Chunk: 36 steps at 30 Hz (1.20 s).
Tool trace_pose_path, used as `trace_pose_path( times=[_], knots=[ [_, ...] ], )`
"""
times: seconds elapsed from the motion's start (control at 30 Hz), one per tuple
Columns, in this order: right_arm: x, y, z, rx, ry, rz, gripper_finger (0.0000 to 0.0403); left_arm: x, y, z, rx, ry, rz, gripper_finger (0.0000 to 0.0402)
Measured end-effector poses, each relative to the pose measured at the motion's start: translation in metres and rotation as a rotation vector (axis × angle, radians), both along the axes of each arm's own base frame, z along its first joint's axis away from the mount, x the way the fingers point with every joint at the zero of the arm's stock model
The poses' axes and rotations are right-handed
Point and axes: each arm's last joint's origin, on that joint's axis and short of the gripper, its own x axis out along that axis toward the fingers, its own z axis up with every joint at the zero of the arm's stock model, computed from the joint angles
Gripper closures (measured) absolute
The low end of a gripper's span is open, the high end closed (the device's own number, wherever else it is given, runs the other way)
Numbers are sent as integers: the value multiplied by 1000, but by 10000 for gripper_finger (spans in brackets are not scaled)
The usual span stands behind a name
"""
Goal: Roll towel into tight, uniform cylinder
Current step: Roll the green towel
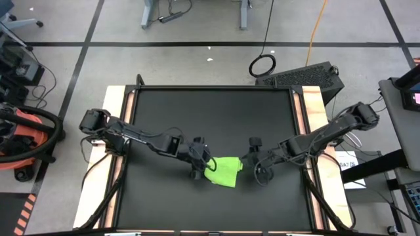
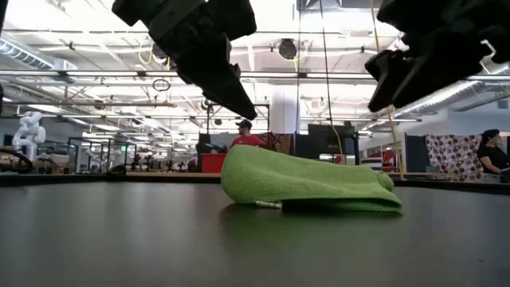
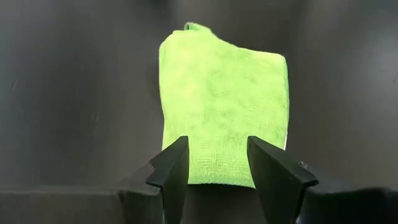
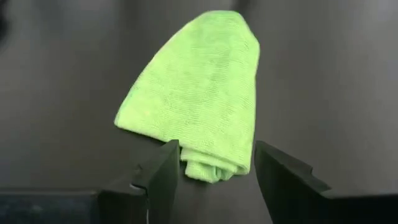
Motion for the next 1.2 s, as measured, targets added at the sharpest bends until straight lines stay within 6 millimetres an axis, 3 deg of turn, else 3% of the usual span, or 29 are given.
trace_pose_path(
  times=[0.17, 0.4, 0.63, 0.83, 0.97, 1.2],
  knots=[
    [-1, 15, -32, -168, 11, 66, 204, -3, -4, -17, 73, -17, -41, 235],
    [5, 32, -69, -390, 55, 107, 204, 13, -12, -46, 137, -34, -131, 235],
    [10, 38, -90, -472, 73, 113, 204, 23, -14, -74, 159, 10, -156, 235],
    [16, 37, -100, -559, 40, 29, 208, 24, -13, -76, 170, 14, -167, 235],
    [20, 34, -100, -537, 31, 25, 247, 24, -11, -76, 168, 15, -164, 235],
    [27, 25, -98, -364, 33, 5, 388, 24, -9, -71, 170, 23, -160, 235]
  ],
)
